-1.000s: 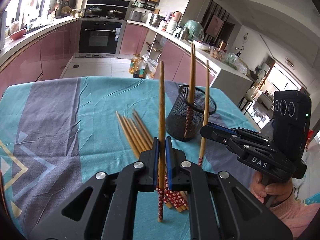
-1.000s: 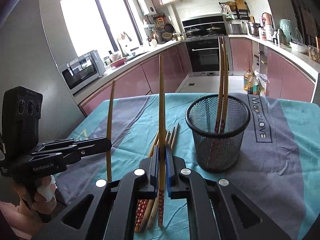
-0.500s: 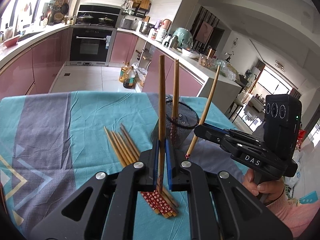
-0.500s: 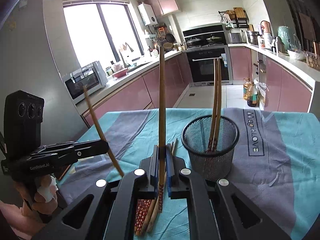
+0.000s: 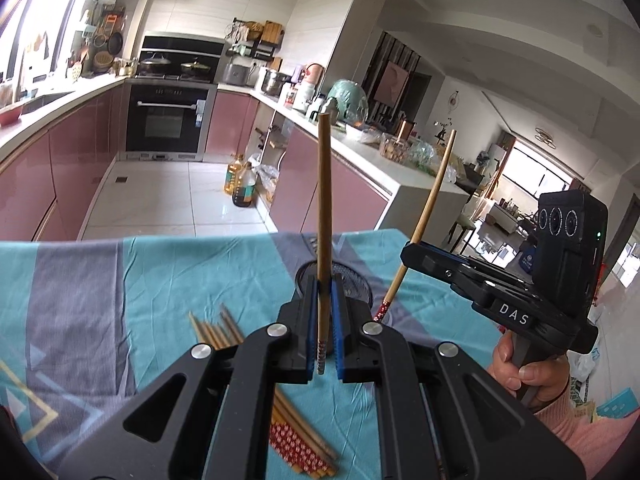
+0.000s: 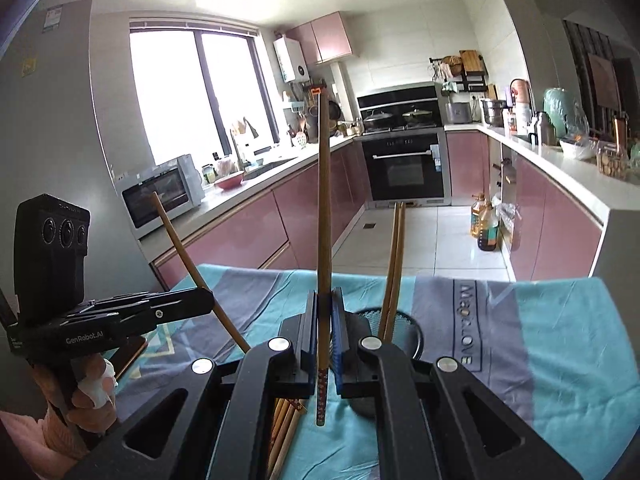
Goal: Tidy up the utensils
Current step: 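Lift both chopsticks upright and carry them toward the mesh cup, then lower the chopsticks into the cup and open both tools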
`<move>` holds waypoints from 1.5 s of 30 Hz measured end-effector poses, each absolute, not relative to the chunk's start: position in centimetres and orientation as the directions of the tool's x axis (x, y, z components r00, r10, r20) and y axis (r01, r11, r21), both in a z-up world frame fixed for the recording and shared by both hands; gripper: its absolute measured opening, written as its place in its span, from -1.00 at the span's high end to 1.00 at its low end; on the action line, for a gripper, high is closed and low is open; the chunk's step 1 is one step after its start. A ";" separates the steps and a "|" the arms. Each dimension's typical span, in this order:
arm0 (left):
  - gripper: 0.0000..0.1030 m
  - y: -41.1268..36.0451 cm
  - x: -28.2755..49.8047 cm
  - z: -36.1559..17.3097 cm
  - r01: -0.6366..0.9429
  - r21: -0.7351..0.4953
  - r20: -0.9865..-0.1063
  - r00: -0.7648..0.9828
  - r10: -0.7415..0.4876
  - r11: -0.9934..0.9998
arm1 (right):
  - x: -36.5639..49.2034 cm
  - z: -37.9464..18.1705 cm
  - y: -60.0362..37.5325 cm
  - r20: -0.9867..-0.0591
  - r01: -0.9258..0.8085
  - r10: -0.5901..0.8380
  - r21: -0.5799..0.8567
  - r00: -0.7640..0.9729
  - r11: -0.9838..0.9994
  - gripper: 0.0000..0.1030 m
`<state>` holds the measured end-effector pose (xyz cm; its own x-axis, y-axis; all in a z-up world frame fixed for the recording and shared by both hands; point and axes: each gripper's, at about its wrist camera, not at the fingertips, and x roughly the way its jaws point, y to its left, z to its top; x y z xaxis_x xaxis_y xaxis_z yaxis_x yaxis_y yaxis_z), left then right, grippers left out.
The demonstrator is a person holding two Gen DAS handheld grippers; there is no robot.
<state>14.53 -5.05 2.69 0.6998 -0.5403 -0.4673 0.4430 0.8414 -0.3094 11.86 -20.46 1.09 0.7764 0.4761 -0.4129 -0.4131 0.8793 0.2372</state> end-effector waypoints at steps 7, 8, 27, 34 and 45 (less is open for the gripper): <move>0.86 -6.0 15.8 5.1 0.466 -0.294 -0.425 0.719 -0.550 0.835 | 13.0 3.3 -21.2 -0.375 -0.410 0.459 0.206 0.806 0.888 0.89; 0.86 -6.2 15.9 5.4 0.469 -0.291 -0.418 0.721 -0.552 0.834 | 13.0 3.4 -21.3 -0.371 -0.408 0.456 0.203 0.809 0.890 0.89; 0.86 -10.1 19.6 4.0 0.468 -0.228 -0.504 0.693 -0.515 0.854 | 17.5 0.5 -20.6 -0.459 -0.358 0.408 0.197 0.789 0.913 0.89; 0.86 -9.7 20.2 4.1 0.486 -0.276 -0.483 0.676 -0.557 0.829 | 17.8 -0.8 -20.8 -0.487 -0.346 0.403 0.208 0.775 0.915 0.89; 0.86 -8.7 20.2 6.7 0.492 -0.269 -0.452 0.695 -0.559 0.828 | 18.0 -1.8 -20.7 -0.515 -0.353 0.414 0.217 0.750 0.910 0.89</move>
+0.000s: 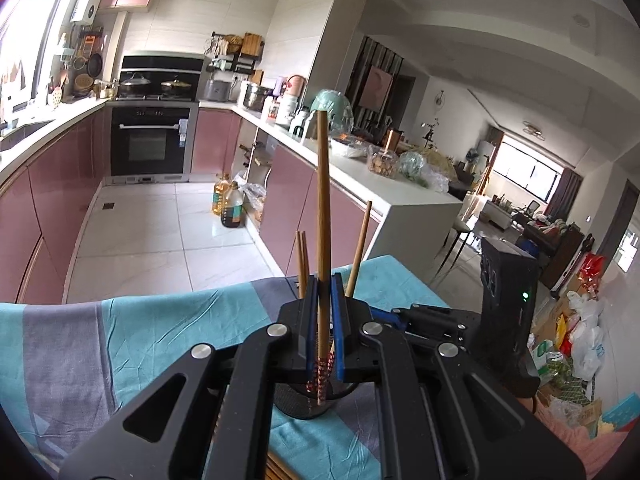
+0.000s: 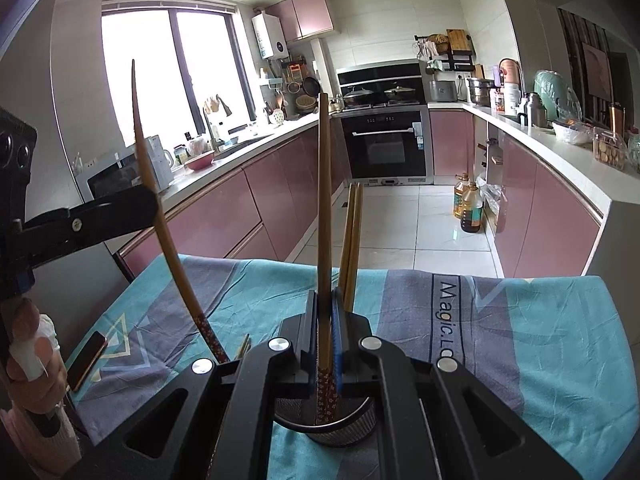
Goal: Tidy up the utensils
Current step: 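Lower the chopsticks into the cup and open both tools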
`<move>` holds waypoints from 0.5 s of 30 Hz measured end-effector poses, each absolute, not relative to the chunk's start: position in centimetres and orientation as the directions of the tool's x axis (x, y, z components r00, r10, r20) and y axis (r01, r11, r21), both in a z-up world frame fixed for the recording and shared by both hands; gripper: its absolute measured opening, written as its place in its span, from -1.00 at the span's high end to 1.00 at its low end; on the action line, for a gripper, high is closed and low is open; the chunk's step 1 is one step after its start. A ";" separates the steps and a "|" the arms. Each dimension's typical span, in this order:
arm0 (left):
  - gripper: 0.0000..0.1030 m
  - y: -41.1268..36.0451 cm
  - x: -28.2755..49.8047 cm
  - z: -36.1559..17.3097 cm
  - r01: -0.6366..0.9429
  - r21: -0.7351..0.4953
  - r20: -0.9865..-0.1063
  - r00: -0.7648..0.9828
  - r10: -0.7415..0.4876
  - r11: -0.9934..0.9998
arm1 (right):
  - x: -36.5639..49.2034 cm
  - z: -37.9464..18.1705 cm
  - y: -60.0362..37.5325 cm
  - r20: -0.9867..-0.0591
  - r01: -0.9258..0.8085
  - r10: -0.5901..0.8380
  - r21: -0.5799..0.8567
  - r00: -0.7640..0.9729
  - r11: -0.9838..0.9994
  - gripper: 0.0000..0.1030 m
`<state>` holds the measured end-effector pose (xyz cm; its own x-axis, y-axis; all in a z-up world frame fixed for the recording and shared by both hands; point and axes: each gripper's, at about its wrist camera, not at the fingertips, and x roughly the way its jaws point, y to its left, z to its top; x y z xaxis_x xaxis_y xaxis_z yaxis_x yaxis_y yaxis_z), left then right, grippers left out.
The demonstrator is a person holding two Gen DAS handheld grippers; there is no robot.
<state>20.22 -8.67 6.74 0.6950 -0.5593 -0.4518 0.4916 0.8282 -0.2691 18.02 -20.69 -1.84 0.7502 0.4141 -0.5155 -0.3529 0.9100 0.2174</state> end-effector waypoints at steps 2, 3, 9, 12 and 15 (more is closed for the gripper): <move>0.86 -8.9 20.4 6.2 0.482 -0.263 -0.468 0.694 -0.547 0.836 | 18.2 -2.3 -20.6 -0.529 -0.353 0.415 0.221 0.740 0.909 0.89; 0.86 -9.1 20.7 5.9 0.478 -0.260 -0.479 0.691 -0.542 0.839 | 18.3 -2.5 -20.6 -0.534 -0.354 0.417 0.222 0.736 0.909 0.89; 0.86 -9.5 21.0 6.1 0.484 -0.283 -0.466 0.685 -0.560 0.828 | 18.9 -3.4 -20.5 -0.558 -0.346 0.421 0.241 0.715 0.907 0.89; 0.86 -9.4 20.9 7.1 0.496 -0.283 -0.435 0.696 -0.571 0.821 | 18.9 -3.5 -20.7 -0.558 -0.345 0.423 0.246 0.714 0.906 0.89; 0.86 -9.1 20.7 7.8 0.495 -0.271 -0.416 0.713 -0.564 0.826 | 19.0 -3.6 -20.9 -0.557 -0.343 0.427 0.254 0.713 0.904 0.89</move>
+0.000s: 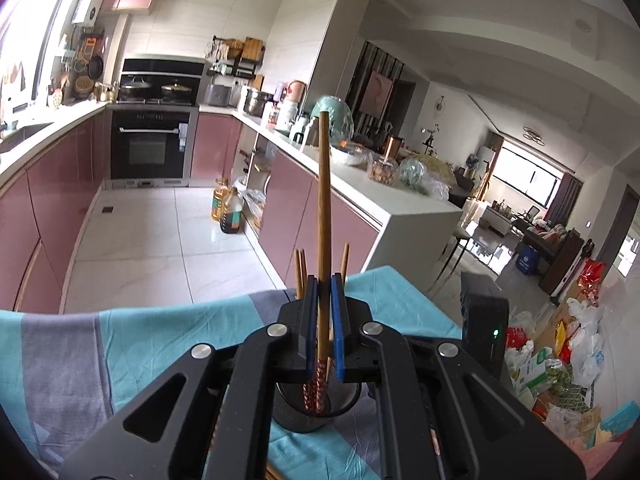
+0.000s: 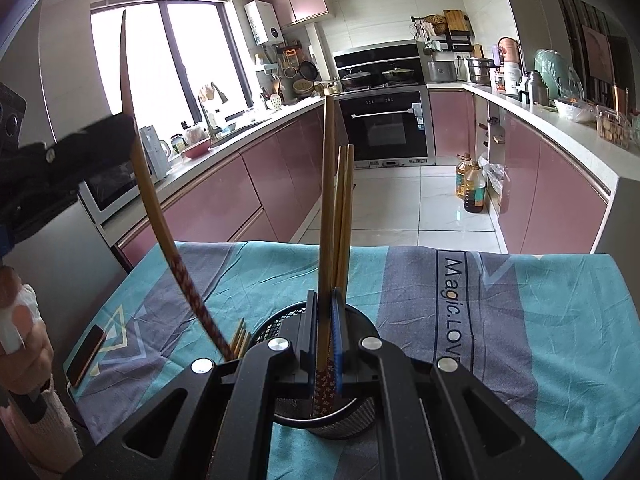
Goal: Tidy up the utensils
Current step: 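Lower the chopsticks into the cup and open both tools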
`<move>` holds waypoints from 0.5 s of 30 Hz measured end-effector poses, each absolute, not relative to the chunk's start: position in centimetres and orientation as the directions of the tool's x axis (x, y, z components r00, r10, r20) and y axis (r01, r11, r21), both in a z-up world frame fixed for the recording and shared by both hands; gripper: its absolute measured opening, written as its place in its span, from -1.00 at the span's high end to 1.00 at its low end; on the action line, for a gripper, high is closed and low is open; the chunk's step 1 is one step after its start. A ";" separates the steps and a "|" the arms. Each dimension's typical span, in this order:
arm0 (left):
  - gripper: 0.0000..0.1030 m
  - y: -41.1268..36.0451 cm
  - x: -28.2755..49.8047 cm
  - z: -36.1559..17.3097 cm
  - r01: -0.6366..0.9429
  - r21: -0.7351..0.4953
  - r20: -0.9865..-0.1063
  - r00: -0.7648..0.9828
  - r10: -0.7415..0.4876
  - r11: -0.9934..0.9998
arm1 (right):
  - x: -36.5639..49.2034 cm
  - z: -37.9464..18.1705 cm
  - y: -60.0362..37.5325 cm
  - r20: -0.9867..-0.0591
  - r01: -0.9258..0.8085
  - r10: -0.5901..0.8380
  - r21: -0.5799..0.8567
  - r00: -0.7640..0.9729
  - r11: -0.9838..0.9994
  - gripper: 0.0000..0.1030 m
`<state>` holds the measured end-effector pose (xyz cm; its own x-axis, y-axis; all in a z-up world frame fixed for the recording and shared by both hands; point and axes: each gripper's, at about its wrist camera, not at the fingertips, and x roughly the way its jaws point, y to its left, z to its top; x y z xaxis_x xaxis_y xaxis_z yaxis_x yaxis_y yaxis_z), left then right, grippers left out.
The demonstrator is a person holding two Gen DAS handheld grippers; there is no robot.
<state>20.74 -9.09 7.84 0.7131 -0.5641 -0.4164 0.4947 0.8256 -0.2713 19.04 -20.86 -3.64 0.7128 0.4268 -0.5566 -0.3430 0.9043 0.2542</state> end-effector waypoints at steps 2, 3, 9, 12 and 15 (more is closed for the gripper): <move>0.86 -9.0 20.9 7.8 0.492 -0.274 -0.414 0.715 -0.564 0.826 | 19.1 -3.8 -20.9 -0.558 -0.343 0.430 0.260 0.710 0.903 0.89; 0.86 -9.2 21.1 7.6 0.492 -0.271 -0.423 0.711 -0.561 0.827 | 19.2 -4.0 -20.9 -0.560 -0.343 0.431 0.262 0.708 0.902 0.89; 0.86 -10.7 21.9 5.4 0.505 -0.216 -0.535 0.655 -0.534 0.836 | 19.3 -4.5 -21.1 -0.572 -0.340 0.433 0.269 0.697 0.901 0.89; 0.86 -11.5 22.3 4.1 0.520 -0.184 -0.587 0.622 -0.517 0.834 | 19.5 -4.6 -21.2 -0.575 -0.336 0.432 0.272 0.695 0.902 0.87; 0.86 -12.2 23.0 2.9 0.530 -0.180 -0.632 0.584 -0.510 0.829 | 19.5 -4.6 -21.2 -0.577 -0.329 0.427 0.272 0.696 0.904 0.85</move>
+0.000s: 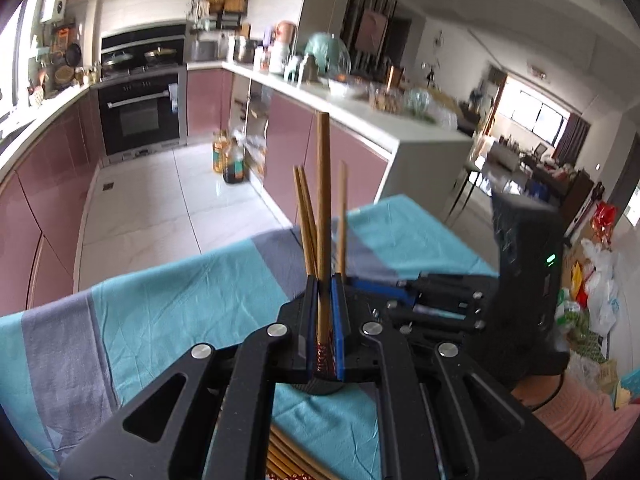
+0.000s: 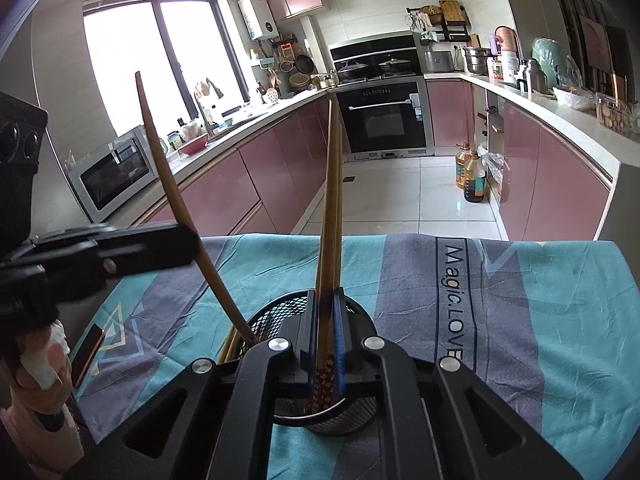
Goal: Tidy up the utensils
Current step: 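Lower the chopsticks into the cup and open both tools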
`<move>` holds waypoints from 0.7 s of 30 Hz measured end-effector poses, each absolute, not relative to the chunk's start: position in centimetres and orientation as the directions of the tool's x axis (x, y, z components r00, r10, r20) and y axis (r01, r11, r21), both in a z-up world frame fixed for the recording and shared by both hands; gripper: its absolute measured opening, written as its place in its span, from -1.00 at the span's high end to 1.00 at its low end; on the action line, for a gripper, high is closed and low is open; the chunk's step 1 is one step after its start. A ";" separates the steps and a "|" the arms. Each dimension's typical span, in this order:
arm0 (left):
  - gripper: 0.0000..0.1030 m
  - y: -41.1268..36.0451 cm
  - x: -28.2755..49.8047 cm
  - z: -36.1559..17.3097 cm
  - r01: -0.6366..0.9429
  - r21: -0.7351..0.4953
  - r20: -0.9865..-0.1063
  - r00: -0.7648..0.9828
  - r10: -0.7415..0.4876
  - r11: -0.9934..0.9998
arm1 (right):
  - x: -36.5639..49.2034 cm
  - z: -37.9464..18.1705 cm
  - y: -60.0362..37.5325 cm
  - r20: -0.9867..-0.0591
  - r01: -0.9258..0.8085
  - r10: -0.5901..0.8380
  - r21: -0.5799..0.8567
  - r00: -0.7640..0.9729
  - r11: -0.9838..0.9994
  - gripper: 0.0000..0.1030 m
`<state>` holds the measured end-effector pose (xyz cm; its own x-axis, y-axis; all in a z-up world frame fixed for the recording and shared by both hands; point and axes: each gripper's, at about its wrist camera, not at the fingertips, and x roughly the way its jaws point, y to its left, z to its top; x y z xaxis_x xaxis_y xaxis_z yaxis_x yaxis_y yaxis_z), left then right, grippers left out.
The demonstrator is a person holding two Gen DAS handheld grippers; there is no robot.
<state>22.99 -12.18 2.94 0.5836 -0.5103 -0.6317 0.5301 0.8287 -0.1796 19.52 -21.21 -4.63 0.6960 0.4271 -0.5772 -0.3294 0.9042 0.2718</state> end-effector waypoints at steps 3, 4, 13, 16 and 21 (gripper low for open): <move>0.86 -12.8 23.9 1.8 0.531 -0.180 -0.666 0.554 -0.500 0.828 | 19.5 -4.6 -21.1 -0.577 -0.327 0.424 0.271 0.698 0.906 0.85; 0.86 -12.9 24.2 1.4 0.527 -0.177 -0.676 0.548 -0.492 0.831 | 19.5 -4.6 -21.2 -0.577 -0.324 0.422 0.271 0.700 0.907 0.85; 0.85 -13.5 25.5 -1.3 0.501 -0.188 -0.712 0.523 -0.469 0.845 | 18.8 -4.6 -21.2 -0.568 -0.334 0.434 0.278 0.699 0.901 0.78; 0.85 -13.2 25.0 -1.4 0.491 -0.186 -0.700 0.541 -0.465 0.851 | 18.3 -4.3 -21.1 -0.561 -0.340 0.439 0.277 0.702 0.899 0.72; 0.60 -11.1 22.3 -0.7 0.452 -0.171 -0.630 0.633 -0.450 0.876 | 16.3 -3.5 -20.5 -0.527 -0.382 0.467 0.268 0.710 0.884 0.68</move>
<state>22.30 -11.14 -0.71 0.6335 -0.4499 -0.6295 0.4515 0.8757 -0.1714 16.31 -20.54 -3.55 0.7100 0.4668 -0.5273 -0.3823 0.8843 0.2682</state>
